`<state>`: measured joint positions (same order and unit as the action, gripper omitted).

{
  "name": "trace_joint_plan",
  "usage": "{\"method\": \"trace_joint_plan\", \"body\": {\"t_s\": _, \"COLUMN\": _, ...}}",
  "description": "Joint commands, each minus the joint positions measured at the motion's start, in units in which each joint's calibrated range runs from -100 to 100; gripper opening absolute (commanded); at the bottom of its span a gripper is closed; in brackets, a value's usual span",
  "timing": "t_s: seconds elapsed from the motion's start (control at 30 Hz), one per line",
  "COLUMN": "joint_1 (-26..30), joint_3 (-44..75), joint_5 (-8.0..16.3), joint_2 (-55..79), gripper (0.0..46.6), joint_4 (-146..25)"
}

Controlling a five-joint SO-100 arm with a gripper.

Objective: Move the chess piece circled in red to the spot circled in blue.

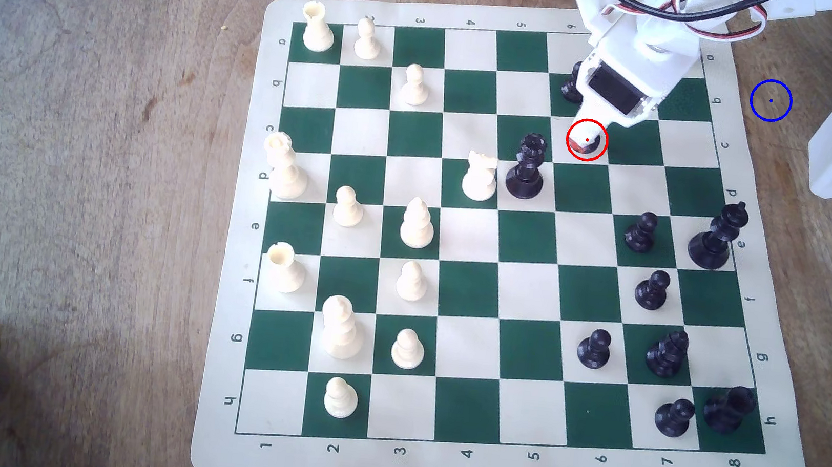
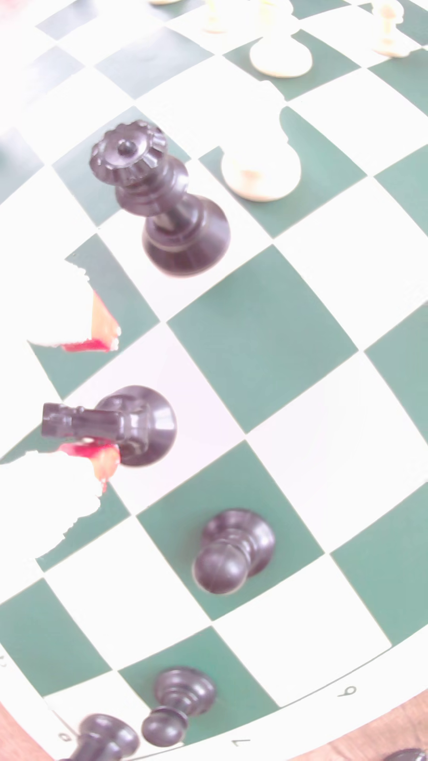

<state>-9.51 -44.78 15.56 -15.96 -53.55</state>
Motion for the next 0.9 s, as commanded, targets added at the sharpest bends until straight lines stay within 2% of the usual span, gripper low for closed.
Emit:
{"method": "trace_joint_plan", "body": {"t_s": 0.0, "joint_1": -0.54, "joint_3": 0.27, "joint_5": 0.10, "joint_2": -0.68, "gripper": 12.3, "joint_4": 1.21}}
{"method": "trace_joint_plan", "body": {"t_s": 0.33, "joint_1": -1.01, "joint_3": 0.36, "joint_5": -0.15, "joint_2": -1.10, "gripper": 9.8, "joint_4": 2.11}}
{"method": "trace_joint_plan", "body": {"t_s": 0.4, "joint_1": -1.16, "joint_3": 0.45, "joint_5": -0.20, "joint_2": -1.10, "gripper": 7.7, "joint_4": 2.19}}
{"method": "trace_joint_plan", "body": {"t_s": 0.5, "joint_1": -1.16, "joint_3": 0.45, "joint_5": -0.88, "joint_2": -1.10, "gripper": 0.3, "joint_4": 2.03}}
{"method": "trace_joint_plan", "body": {"t_s": 0.77, "joint_1": -1.16, "joint_3": 1.63, "joint_5": -0.88, "joint_2": -1.95, "gripper": 0.3, "joint_4": 0.47}}
{"method": "trace_joint_plan", "body": {"t_s": 0.87, "joint_1": -0.85, "joint_3": 6.79, "joint_5": -0.63, "joint_2": -3.48, "gripper": 0.3, "joint_4": -4.11}}
